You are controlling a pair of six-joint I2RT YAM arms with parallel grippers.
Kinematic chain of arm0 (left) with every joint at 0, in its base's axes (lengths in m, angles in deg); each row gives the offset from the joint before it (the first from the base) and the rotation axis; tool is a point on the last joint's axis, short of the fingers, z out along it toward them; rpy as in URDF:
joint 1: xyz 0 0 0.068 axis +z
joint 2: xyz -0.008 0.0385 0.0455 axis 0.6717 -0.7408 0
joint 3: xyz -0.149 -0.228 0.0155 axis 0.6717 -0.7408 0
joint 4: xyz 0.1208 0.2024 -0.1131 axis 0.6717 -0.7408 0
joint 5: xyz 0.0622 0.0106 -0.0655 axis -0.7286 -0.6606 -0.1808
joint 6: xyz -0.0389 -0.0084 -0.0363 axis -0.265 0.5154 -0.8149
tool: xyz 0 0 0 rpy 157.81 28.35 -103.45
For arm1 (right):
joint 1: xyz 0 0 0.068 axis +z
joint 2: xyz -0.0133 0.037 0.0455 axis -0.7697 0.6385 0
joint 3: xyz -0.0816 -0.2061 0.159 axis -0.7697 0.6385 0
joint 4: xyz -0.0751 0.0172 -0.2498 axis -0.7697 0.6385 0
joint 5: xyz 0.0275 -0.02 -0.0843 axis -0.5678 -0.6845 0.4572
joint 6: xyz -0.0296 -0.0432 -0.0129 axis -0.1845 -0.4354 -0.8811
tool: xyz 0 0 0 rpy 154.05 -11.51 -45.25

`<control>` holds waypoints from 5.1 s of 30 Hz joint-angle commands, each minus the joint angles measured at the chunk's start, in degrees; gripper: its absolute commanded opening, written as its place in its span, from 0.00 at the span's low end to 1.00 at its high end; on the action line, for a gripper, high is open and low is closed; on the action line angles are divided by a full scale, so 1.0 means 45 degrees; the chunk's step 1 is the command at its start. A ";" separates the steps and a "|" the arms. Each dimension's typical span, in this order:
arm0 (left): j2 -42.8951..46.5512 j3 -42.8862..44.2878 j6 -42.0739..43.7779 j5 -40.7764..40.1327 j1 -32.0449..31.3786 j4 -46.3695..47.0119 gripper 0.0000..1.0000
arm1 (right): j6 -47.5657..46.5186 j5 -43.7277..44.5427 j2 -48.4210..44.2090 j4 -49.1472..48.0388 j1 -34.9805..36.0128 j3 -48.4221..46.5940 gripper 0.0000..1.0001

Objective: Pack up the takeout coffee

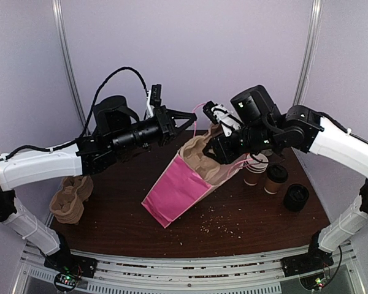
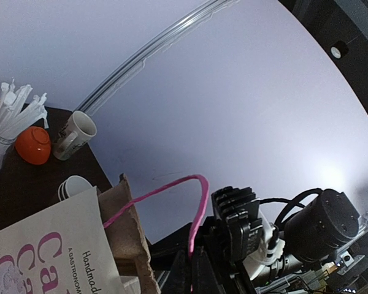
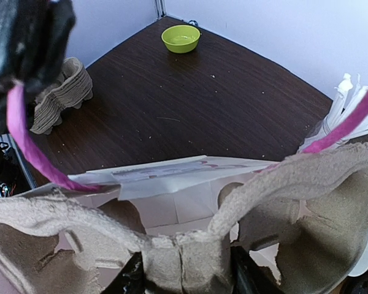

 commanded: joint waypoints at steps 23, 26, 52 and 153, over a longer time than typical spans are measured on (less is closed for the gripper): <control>0.2328 -0.2870 0.0744 -0.2224 -0.0384 -0.0572 0.33 | 0.0635 -0.0730 0.1516 -0.0558 0.0211 0.0649 0.43; 0.2432 -0.2562 0.1392 -0.2439 -0.0355 -0.1196 0.45 | 0.0591 -0.0743 0.1827 -0.0637 0.0201 0.0302 0.42; 0.4239 0.0297 0.8077 -0.5209 -0.0335 -0.9847 0.91 | 0.0517 -0.0295 0.4259 -0.0045 0.0171 -0.2724 0.41; 0.1121 -0.0981 0.2729 0.0658 0.0461 -0.5015 0.00 | 0.1540 -0.9876 -0.0292 -0.1251 -0.4287 0.1145 0.43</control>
